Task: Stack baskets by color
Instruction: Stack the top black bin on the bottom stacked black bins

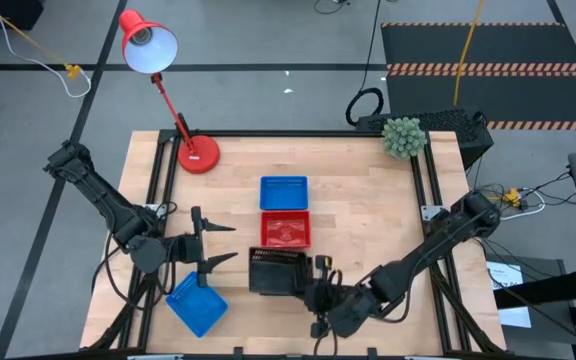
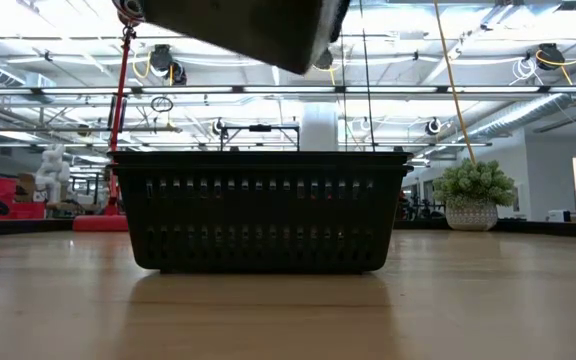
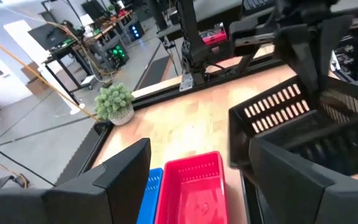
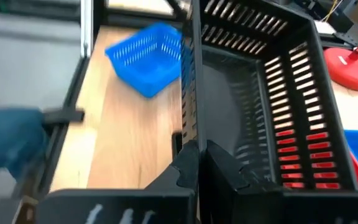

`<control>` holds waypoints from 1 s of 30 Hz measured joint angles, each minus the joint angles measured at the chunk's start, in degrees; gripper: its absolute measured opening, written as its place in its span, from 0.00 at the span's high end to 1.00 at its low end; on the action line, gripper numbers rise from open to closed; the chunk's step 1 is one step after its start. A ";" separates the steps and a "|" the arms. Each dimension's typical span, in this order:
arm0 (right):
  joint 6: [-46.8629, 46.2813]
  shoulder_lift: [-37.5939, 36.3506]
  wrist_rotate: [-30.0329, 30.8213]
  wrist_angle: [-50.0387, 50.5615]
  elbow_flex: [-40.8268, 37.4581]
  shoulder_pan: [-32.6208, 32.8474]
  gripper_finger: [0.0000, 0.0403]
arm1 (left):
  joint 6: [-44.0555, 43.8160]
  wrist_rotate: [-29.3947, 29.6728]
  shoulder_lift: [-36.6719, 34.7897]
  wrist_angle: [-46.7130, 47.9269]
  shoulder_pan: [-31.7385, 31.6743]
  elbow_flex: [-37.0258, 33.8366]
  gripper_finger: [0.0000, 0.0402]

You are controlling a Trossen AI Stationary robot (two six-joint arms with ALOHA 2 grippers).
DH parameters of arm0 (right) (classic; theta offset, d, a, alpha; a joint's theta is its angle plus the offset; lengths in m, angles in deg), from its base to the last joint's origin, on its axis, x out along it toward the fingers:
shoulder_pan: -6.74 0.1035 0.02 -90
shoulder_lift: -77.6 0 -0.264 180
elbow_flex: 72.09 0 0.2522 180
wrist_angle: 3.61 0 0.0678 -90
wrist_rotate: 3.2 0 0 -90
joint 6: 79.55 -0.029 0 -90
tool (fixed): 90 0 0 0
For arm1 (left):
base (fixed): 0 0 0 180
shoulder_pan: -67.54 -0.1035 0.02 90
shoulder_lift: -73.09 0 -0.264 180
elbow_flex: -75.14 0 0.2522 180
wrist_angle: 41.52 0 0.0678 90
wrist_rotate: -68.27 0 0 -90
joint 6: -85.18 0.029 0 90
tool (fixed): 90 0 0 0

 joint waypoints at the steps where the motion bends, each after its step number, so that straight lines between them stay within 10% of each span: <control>1: 0.08 0.89 -0.02 2.17 1.28 0.07 0.98 | -0.35 0.00 0.00 0.23 0.00 0.00 0.32; 30: -4.49 6.81 3.06 11.90 4.15 2.29 0.98 | 0.32 -0.02 0.00 0.71 0.00 0.00 0.32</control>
